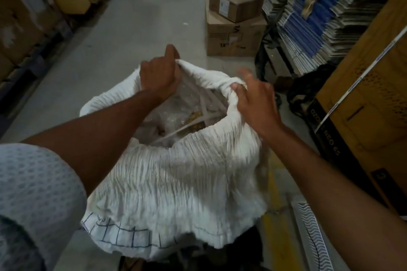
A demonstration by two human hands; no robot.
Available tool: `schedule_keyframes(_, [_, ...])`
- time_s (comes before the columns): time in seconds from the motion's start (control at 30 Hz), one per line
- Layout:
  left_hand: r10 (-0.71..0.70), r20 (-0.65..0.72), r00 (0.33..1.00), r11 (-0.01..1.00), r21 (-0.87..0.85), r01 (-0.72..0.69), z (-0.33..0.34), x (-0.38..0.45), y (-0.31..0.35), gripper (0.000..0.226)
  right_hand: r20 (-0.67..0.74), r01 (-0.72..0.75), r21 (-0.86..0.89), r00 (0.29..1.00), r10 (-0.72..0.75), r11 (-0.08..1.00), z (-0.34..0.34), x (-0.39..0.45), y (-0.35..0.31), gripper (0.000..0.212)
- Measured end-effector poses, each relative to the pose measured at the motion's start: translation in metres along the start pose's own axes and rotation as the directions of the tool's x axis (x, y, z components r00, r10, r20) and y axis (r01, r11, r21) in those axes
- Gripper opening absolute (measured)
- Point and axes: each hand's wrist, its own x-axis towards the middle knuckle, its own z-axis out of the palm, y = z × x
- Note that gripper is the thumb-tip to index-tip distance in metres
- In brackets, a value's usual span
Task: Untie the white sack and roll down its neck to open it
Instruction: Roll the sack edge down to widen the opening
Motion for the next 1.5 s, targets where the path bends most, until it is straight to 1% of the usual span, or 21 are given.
schedule_keyframes(0.1, [-0.075, 0.031, 0.997, 0.997, 0.018, 0.074, 0.002, 0.009, 0.009, 0.027, -0.014, 0.125, -0.044, 0.992, -0.125, 0.991, -0.010, -0.007, 0.001, 0.047])
schedule_keyframes(0.2, [-0.110, 0.174, 0.979, 0.982, -0.131, 0.133, 0.015, -0.001, 0.009, 0.031, 0.138, 0.090, -0.234, 0.989, -0.059, 0.968, 0.006, -0.022, 0.013, 0.054])
schedule_keyframes(0.27, [-0.022, 0.258, 0.966, 0.977, -0.199, 0.075, 0.016, -0.013, 0.007, 0.042, 0.160, 0.254, -0.330, 0.964, -0.211, 0.909, 0.015, -0.034, 0.017, 0.053])
schedule_keyframes(0.33, [0.078, 0.314, 0.946, 0.981, -0.196, -0.016, 0.013, -0.023, 0.002, 0.053, 0.166, 0.447, -0.275, 0.894, -0.416, 0.851, 0.021, -0.044, 0.010, 0.040])
schedule_keyframes(0.43, [0.241, 0.204, 0.949, 0.964, -0.161, -0.210, 0.003, -0.047, -0.005, 0.066, 0.407, 0.596, -0.108, 0.757, -0.512, 0.795, 0.020, -0.050, -0.015, 0.049])
schedule_keyframes(0.53, [0.360, 0.044, 0.932, 0.924, -0.156, -0.349, -0.019, -0.086, -0.008, 0.056, 0.614, 0.660, -0.151, 0.646, -0.454, 0.736, 0.016, -0.051, -0.020, 0.072])
schedule_keyframes(0.6, [0.384, 0.199, 0.902, 0.907, -0.263, -0.328, -0.037, -0.115, -0.012, 0.050, 0.690, 0.667, -0.193, 0.613, -0.383, 0.719, 0.010, -0.051, -0.016, 0.091])
schedule_keyframes(0.67, [0.345, 0.526, 0.778, 0.929, -0.308, -0.204, -0.050, -0.135, -0.020, 0.071, 0.758, 0.649, -0.275, 0.600, -0.255, 0.709, 0.000, -0.050, -0.012, 0.105])
schedule_keyframes(0.73, [0.289, 0.701, 0.652, 0.957, -0.204, -0.205, -0.061, -0.149, -0.031, 0.091, 0.804, 0.635, -0.336, 0.578, -0.140, 0.696, -0.010, -0.052, -0.013, 0.107])
schedule_keyframes(0.8, [0.288, 0.739, 0.610, 0.956, -0.179, -0.234, -0.074, -0.155, -0.036, 0.087, 0.817, 0.646, -0.332, 0.561, -0.133, 0.688, -0.017, -0.056, -0.017, 0.085])
schedule_keyframes(0.9, [0.356, 0.718, 0.599, 0.932, -0.228, -0.281, -0.098, -0.156, -0.035, 0.055, 0.732, 0.692, -0.281, 0.603, -0.318, 0.665, -0.028, -0.067, -0.021, 0.047])
schedule_keyframes(0.97, [0.457, 0.582, 0.673, 0.882, -0.198, -0.428, -0.114, -0.160, -0.039, 0.043, 0.541, 0.775, -0.299, 0.618, -0.570, 0.557, -0.036, -0.075, -0.015, 0.029])
schedule_keyframes(1.0, [0.520, 0.481, 0.706, 0.842, -0.150, -0.518, -0.120, -0.165, -0.044, 0.044, 0.431, 0.809, -0.310, 0.587, -0.685, 0.499, -0.042, -0.080, -0.010, 0.020])
schedule_keyframes(1.07, [0.629, 0.308, 0.714, 0.753, -0.014, -0.658, -0.127, -0.181, -0.050, 0.042, 0.293, 0.839, -0.335, 0.525, -0.799, 0.429, -0.053, -0.089, 0.001, 0.005])
schedule_keyframes(1.13, [0.682, 0.231, 0.694, 0.703, 0.057, -0.709, -0.126, -0.197, -0.052, 0.028, 0.251, 0.842, -0.357, 0.504, -0.826, 0.405, -0.059, -0.095, 0.005, 0.014])
schedule_keyframes(1.2, [0.702, 0.219, 0.677, 0.680, 0.077, -0.730, -0.117, -0.214, -0.058, 0.024, 0.303, 0.841, -0.354, 0.517, -0.800, 0.409, -0.055, -0.105, 0.011, 0.009])
schedule_keyframes(1.23, [0.707, 0.246, 0.663, 0.670, 0.068, -0.739, -0.110, -0.222, -0.063, 0.025, 0.359, 0.842, -0.340, 0.527, -0.770, 0.418, -0.052, -0.112, 0.013, 0.007])
schedule_keyframes(1.3, [0.673, 0.401, 0.621, 0.689, -0.035, -0.724, -0.106, -0.235, -0.064, 0.033, 0.493, 0.859, -0.269, 0.511, -0.704, 0.434, -0.044, -0.129, 0.024, 0.024])
schedule_keyframes(1.4, [0.500, 0.644, 0.579, 0.829, -0.162, -0.535, -0.114, -0.230, -0.040, 0.054, 0.536, 0.896, -0.129, 0.424, -0.730, 0.425, -0.036, -0.148, 0.025, 0.040])
schedule_keyframes(1.47, [0.504, 0.632, 0.589, 0.822, -0.142, -0.552, -0.109, -0.214, -0.026, 0.053, 0.500, 0.892, -0.113, 0.431, -0.751, 0.437, -0.024, -0.145, 0.013, 0.049])
schedule_keyframes(1.5, [0.518, 0.610, 0.600, 0.812, -0.128, -0.570, -0.107, -0.207, -0.021, 0.051, 0.471, 0.872, -0.167, 0.480, -0.740, 0.460, -0.019, -0.139, 0.006, 0.054])
